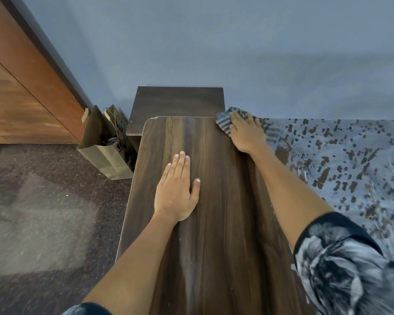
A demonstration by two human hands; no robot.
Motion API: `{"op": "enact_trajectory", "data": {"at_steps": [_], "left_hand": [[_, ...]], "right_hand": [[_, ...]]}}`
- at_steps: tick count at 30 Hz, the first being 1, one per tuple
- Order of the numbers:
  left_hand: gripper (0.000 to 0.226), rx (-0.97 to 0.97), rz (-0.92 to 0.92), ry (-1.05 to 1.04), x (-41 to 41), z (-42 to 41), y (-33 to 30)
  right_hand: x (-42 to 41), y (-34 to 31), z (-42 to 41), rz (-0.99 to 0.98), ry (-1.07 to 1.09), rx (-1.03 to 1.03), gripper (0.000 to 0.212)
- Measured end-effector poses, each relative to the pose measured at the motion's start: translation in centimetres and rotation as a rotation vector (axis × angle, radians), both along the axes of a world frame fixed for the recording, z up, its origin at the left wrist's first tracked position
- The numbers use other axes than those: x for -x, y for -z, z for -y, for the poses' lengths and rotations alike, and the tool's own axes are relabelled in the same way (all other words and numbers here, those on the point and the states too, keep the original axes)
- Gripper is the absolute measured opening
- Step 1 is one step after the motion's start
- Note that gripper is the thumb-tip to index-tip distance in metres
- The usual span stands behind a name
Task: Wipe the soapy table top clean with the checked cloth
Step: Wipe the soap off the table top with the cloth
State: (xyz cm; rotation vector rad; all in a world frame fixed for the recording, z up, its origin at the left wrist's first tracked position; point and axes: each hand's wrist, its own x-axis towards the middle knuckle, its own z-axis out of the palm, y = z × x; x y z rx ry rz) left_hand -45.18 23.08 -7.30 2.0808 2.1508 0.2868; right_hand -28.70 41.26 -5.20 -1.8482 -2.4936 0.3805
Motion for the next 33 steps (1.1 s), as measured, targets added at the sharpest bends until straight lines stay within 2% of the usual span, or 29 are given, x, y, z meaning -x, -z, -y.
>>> {"op": "enact_trajectory", "data": {"at_steps": [5,9,11,13,15,17,20,22,24,26,30,33], "left_hand": [[0.068,-0.001,0.004,-0.014,0.0,-0.1,0.0],[0.067,-0.006,0.004,-0.014,0.1,0.0,0.1],[0.066,-0.005,0.020,-0.012,0.1,0.0,0.1],[0.060,-0.005,0.037,-0.014,0.1,0.0,0.1],[0.058,-0.009,0.039,-0.020,0.1,0.0,0.1],[0.058,-0.014,0.033,-0.023,0.1,0.1,0.0],[0.055,-0.014,0.041,-0.027,0.0,0.3,0.0],[0.053,-0.013,0.044,-0.040,-0.3,0.7,-0.1],[0.052,-0.015,0.046,-0.049,-0.5,1.0,-0.1],[0.052,-0.026,0.051,-0.057,-0.7,1.5,-0.1],[0.051,-0.008,0.075,-0.088,-1.1,2.3,0.1],[0.063,-0.025,0.057,-0.117,-2.0,3.6,0.3]], "right_hand": [[1.5,0.2,4.9,-0.021,-0.252,-0.023,0.048],[-2.1,0.3,11.5,-0.070,-0.445,-0.034,0.047],[-5.0,0.0,11.5,-0.045,-0.412,-0.027,0.046],[-6.8,0.0,8.9,0.000,-0.252,-0.034,0.047],[-6.5,0.0,5.9,0.039,-0.093,-0.009,0.048],[-4.3,0.1,4.6,0.066,-0.036,-0.010,0.049],[-0.8,0.2,6.8,0.011,-0.096,-0.006,0.049],[-0.3,0.1,10.5,-0.051,-0.221,-0.013,0.048],[-1.6,0.0,15.0,-0.079,-0.377,-0.037,0.050],[-4.3,0.1,18.3,-0.093,-0.435,-0.020,0.056],[-8.5,0.4,15.9,-0.039,-0.190,0.002,0.054],[-6.4,0.1,11.2,0.006,0.024,0.017,0.050]]}}
